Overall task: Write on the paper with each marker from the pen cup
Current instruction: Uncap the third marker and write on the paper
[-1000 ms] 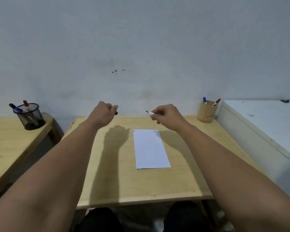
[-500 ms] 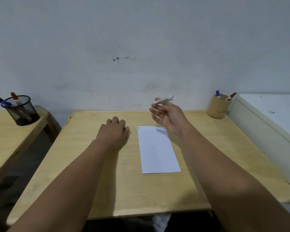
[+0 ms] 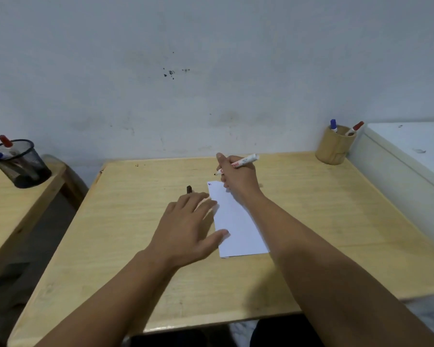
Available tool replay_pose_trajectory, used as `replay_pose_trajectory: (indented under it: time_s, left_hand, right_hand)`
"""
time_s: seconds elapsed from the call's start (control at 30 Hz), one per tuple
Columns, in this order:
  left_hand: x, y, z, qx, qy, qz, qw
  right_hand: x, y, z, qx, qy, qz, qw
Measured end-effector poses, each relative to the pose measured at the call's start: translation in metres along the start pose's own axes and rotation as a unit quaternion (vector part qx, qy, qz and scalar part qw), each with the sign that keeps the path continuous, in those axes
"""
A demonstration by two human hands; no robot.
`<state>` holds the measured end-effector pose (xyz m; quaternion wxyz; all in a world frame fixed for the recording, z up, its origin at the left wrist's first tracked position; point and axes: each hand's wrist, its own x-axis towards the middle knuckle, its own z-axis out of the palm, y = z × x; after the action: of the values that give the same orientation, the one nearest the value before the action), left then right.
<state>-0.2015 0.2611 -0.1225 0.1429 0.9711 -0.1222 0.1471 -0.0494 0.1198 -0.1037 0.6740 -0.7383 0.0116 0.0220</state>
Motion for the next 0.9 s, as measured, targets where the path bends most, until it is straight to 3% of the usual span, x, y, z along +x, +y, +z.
replay_pose_trajectory:
  time_s: [0.3,0.9]
  left_hand:
    - [-0.010,0.002,0.007,0.041,-0.138,-0.088,0.986]
    - [-0.010,0.002,0.010,0.035,-0.127,-0.091,0.987]
  right_hand:
    - [-0.005,0.026,0.006,-0.025,0.019,-0.002,1.000]
    - [-0.002,0.031,0.009,-0.060,0.010,-0.033,0.998]
